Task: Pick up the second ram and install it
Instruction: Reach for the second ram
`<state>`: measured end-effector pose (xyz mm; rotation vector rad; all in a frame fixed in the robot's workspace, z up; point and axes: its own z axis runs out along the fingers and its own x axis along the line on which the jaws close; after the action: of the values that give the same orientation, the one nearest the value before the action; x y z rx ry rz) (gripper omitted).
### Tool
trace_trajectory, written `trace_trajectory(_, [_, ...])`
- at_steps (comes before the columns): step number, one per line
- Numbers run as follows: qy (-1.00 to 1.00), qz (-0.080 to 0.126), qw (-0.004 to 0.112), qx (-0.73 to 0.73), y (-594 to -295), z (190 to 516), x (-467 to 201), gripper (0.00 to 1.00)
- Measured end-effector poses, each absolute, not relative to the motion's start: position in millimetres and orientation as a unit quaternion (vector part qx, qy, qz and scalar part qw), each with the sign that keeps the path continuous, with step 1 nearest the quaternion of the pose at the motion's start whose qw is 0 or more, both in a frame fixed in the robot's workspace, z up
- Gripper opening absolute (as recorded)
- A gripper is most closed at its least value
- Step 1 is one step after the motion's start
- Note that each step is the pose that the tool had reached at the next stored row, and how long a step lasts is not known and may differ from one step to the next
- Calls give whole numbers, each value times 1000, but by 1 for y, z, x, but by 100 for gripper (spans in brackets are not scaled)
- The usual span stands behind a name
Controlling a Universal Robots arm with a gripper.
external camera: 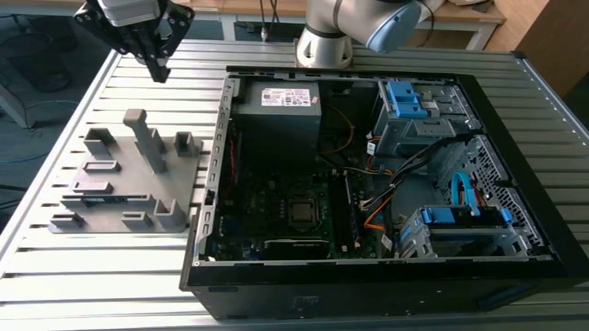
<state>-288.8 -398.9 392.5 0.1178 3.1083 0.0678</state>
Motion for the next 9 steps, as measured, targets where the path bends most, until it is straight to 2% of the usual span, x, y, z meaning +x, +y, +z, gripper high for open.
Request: trace_trajectory(9, [999, 22, 15, 38, -399, 391, -313, 10])
